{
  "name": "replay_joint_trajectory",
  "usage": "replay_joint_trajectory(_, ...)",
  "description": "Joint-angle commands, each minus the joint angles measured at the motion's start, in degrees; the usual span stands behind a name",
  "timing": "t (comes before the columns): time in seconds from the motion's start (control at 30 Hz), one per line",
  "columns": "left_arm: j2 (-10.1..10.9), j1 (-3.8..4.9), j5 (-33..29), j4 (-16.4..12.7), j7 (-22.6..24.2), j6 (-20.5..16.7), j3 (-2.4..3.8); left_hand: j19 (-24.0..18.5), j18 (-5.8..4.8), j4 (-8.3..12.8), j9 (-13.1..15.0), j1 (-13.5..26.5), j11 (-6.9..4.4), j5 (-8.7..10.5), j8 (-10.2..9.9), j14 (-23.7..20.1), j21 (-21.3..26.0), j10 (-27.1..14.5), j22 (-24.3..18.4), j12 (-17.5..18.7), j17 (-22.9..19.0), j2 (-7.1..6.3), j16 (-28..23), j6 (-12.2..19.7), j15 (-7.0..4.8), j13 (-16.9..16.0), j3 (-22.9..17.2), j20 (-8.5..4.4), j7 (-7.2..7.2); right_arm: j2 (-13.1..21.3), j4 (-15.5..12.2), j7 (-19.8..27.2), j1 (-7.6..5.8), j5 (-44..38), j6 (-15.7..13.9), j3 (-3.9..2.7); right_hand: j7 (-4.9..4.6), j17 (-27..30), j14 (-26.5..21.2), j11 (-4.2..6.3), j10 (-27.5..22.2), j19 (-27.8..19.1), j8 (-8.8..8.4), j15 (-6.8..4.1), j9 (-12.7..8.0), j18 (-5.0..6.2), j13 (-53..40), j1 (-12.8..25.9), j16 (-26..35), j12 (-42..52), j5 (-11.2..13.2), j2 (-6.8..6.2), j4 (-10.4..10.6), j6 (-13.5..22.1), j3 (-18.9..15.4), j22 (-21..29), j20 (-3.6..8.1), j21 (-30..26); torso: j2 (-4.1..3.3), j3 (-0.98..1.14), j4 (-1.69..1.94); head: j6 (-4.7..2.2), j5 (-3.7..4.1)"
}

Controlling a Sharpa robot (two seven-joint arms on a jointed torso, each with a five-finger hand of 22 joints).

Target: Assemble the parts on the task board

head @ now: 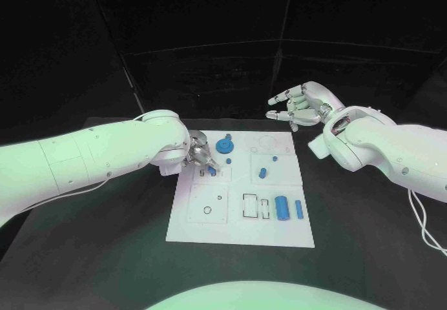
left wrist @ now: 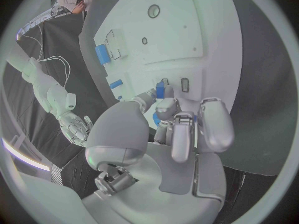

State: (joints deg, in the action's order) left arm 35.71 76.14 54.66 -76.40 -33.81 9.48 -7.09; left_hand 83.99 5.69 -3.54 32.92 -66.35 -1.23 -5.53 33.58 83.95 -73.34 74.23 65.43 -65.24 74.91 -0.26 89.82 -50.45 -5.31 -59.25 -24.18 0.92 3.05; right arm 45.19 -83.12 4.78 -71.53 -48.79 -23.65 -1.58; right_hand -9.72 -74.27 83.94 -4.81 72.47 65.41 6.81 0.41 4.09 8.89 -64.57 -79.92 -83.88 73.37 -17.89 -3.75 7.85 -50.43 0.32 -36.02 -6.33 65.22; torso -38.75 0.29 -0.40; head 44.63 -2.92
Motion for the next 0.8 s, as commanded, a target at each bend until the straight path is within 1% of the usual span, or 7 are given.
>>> replay_joint_trajectory(0.03, 0.9, -0.02, -0.8, -1.3, 0.6, -5.9, 0.00, 0.0, -0.83, 10.2, 0.2, 0.7, -0.01, -0.13, 0.4, 6.1, 0.2, 0.5, 0.0, 0.2, 15.1, -0.24, 0.2, 0.1, 0.31, 0.1, -11.1, 0.13, 0.16, 0.1, 0.1, 0.2, -0.12, -0.1, 0.4, -0.05, 0.12, 0.0, 2.6, 0.28, 0.1, 0.0, 0.31, -0.37, 0.1, 0.45, 0.0, -0.1, 0.3, -0.1, -0.4, 0.51, -0.1, -0.5, -0.1, 0.1, 0.20, -0.2, 0.02, 0.06, 0.04, 0.05, -0.02)
replay_joint_trajectory(0.13, 1.7, -0.18, -0.9, -2.4, 0.6, -7.9, -0.01, 0.0, -0.82, 10.3, 0.4, 0.9, -0.02, -0.13, 0.5, 6.1, 0.3, 0.5, -0.1, 0.3, 15.1, -0.41, 0.2, 0.2, 0.31, 0.2, -11.6, 0.13, 0.16, 0.1, 0.2, 0.2, -0.12, -0.1, 0.5, -0.05, 0.12, 0.0, 2.6, 0.28, 0.1, 0.0, 0.31, -0.37, 0.1, 0.45, 0.0, -0.1, 0.3, -0.1, -0.4, 0.51, -0.1, -0.5, -0.1, 0.1, 0.20, -0.2, 0.02, 0.02, 0.00, 0.13, -0.19)
replay_joint_trajectory(0.23, 2.5, -0.50, -0.5, -3.5, 0.9, -9.4, -0.02, 0.0, -0.81, 10.3, 0.5, 1.0, -0.03, -0.13, 0.6, 6.1, 0.3, 0.5, -0.1, 0.4, 15.1, -0.57, 0.2, 0.2, 0.30, 0.3, -12.1, 0.12, 0.15, 0.1, 0.3, 0.2, -0.11, -0.1, 0.6, -0.05, 0.12, 0.1, 2.6, 0.28, 0.1, 0.0, 0.32, -0.37, 0.1, 0.44, 0.0, 0.0, 0.4, -0.1, -0.4, 0.53, 0.0, -0.5, -0.1, 0.1, 0.20, -0.2, 0.00, 0.02, 0.08, 0.20, -0.21)
replay_joint_trajectory(0.37, 3.1, -1.49, 1.4, -4.7, 1.4, -10.9, -0.02, 0.1, -0.86, 10.5, 0.7, 1.2, -0.05, -0.15, 0.8, 6.1, 0.1, 0.6, 0.1, 0.3, 15.1, -0.72, 0.2, 0.2, 0.28, 0.3, -12.8, 0.10, 0.15, 0.1, 0.5, 0.2, -0.11, -0.1, 0.8, -0.05, 0.11, 0.1, 2.6, 0.28, 0.0, -0.1, 0.31, -0.38, 0.1, 0.48, 0.2, 0.0, 0.4, -0.2, -0.4, 0.53, 0.0, -0.4, -0.2, 0.3, 0.21, -0.3, 0.03, -0.04, 0.03, 0.30, -0.43)
replay_joint_trajectory(0.5, 3.0, -2.38, 2.7, -4.8, 1.5, -11.8, -0.03, 0.1, -0.86, 10.6, 0.8, 1.3, -0.05, -0.15, 0.9, 6.1, 0.2, 0.7, 0.1, 0.4, 15.1, -0.89, 0.2, 0.1, 0.27, 0.4, -13.3, 0.09, 0.16, 0.1, 0.6, 0.2, -0.11, -0.1, 1.0, -0.05, 0.11, 0.2, 2.6, 0.27, 0.0, -0.1, 0.30, -0.38, 0.0, 0.47, 0.2, 0.1, 0.4, -0.2, -0.5, 0.54, 0.0, -0.4, -0.2, 0.3, 0.22, -0.3, 0.00, 0.02, -0.14, 0.38, -0.67)
replay_joint_trajectory(0.6, 2.8, -2.98, 3.5, -4.5, 1.5, -12.0, -0.03, 0.1, -0.86, 10.6, 0.8, 1.3, -0.05, -0.15, 1.0, 6.1, 0.2, 0.7, 0.1, 0.4, 15.1, -0.92, 0.2, 0.2, 0.27, 0.4, -13.3, 0.09, 0.16, 0.2, 0.6, 0.1, -0.11, -0.1, 1.1, -0.05, 0.10, 0.1, 2.6, 0.27, 0.0, -0.1, 0.29, -0.38, 0.0, 0.47, 0.2, 0.2, 0.4, -0.2, -0.5, 0.56, 0.1, -0.4, -0.2, 0.3, 0.22, -0.3, 0.01, 0.04, -0.17, 0.36, -0.67)
replay_joint_trajectory(0.8, 2.6, -3.48, 4.0, -4.0, 1.4, -12.2, -0.03, 0.1, -0.86, 10.6, 0.9, 1.3, -0.06, -0.15, 1.0, 6.1, 0.2, 0.6, 0.1, 0.5, 15.1, -0.97, 0.2, 0.2, 0.26, 0.5, -13.5, 0.09, 0.15, 0.1, 0.7, 0.1, -0.10, -0.1, 1.3, -0.04, 0.10, 0.1, 2.6, 0.26, 0.0, -0.1, 0.29, -0.38, 0.0, 0.47, 0.2, 0.3, 0.4, -0.2, -0.5, 0.58, 0.1, -0.3, -0.3, 0.3, 0.23, -0.4, -0.02, 0.05, -0.19, 0.30, -0.69)
